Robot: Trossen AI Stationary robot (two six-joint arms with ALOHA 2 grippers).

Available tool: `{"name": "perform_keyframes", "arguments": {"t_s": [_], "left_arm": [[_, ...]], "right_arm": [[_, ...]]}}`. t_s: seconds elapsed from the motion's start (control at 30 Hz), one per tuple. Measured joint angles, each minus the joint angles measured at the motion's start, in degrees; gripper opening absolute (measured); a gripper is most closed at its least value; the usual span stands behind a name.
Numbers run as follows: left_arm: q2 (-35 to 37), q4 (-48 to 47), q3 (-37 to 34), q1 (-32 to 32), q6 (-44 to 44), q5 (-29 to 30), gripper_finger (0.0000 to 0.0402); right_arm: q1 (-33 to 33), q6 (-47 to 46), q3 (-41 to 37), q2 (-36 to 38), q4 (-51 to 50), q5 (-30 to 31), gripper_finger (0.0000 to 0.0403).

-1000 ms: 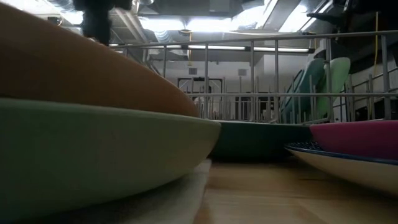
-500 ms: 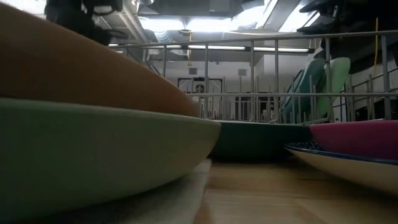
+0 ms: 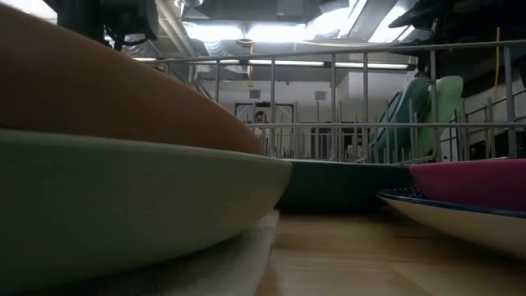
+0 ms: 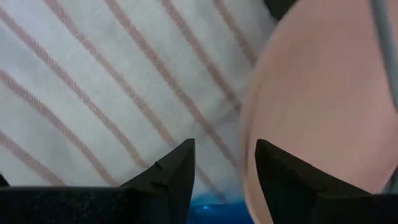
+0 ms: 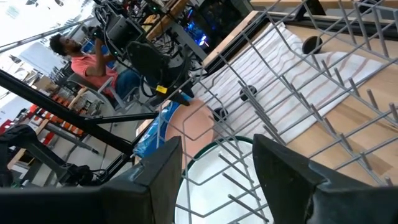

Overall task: Sort dishes
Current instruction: Put the light orange plate in the dish rack

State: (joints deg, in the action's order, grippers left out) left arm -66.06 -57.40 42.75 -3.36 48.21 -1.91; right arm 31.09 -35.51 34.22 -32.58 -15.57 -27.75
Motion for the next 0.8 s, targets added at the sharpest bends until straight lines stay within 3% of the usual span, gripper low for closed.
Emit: {"name": "perform_keyframes", "arguments": {"t_s": [0.23,0.37,0.57,0.8], "left_arm": [[-0.08,0.09,-1.12,0.00,2.42,-0.02,0.0149],[-0.09,0.57,-1.12,0.00,2.40,-0.09,0.0108],[-0.09,1.27,-1.12,0.00,2.56,-0.60,0.0014],[-0.07,0.31,-1.00,0.00,7.18,-0.61,0.0005]], "right_arm": [[0.00,0.02,0.00,0.02,0.02,0.00,0.0200],[0.00,0.02,0.00,0.02,0.02,0.01,0.0200],[0.00,0.02,0.00,0.02,0.02,0.01,0.0200],[0.00,0.02,0.00,0.02,0.02,0.02,0.0200]]}}
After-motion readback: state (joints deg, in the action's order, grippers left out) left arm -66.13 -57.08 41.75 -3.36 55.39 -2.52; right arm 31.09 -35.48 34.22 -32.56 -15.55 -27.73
